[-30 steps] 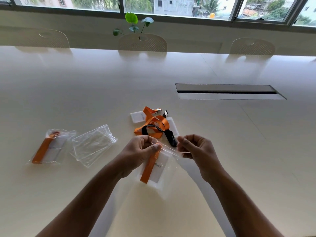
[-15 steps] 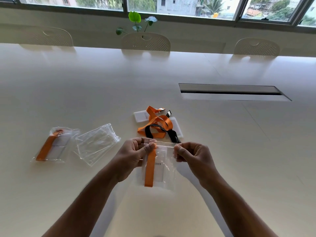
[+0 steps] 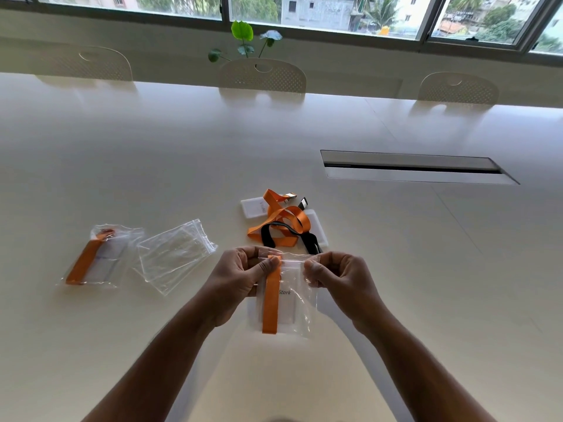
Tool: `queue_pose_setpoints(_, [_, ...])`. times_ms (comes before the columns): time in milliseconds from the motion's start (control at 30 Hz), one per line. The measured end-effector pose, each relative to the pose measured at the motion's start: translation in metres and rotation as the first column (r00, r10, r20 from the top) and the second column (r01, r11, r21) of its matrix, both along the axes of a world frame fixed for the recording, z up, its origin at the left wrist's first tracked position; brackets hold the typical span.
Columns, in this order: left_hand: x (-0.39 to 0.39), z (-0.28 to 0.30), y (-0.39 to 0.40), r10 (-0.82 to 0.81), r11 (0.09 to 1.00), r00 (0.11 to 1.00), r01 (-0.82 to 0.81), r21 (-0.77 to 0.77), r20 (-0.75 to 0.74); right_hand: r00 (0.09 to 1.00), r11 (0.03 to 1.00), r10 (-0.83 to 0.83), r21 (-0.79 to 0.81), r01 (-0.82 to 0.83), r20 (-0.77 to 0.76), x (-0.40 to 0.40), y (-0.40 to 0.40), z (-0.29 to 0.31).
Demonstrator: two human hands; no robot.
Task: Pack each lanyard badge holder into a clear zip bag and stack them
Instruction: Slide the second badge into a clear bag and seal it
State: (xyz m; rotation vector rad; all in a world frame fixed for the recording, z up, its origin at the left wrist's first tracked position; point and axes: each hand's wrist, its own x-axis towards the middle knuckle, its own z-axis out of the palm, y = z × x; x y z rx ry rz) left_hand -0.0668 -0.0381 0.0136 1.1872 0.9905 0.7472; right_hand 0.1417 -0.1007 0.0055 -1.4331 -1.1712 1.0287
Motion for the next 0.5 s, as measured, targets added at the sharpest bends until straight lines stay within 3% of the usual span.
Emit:
queue_pose_setpoints(367, [-0.0042, -0.0003, -0.0001, -0.025, 1.0, 1.0, 0.025, 0.018, 0.013, 0.998, 1.0, 0.017, -0.013, -0.017, -0.06, -0.004, 0.0022, 0.004])
queue_pose_setpoints(500, [-0.004, -0.0005, -0.0022, -0.039, 0.999, 0.999, 0.039, 0.031, 0.021, 1.0, 1.0, 0.011, -0.009, -0.011, -0.001, -0.0075, 0.0032, 0.0051])
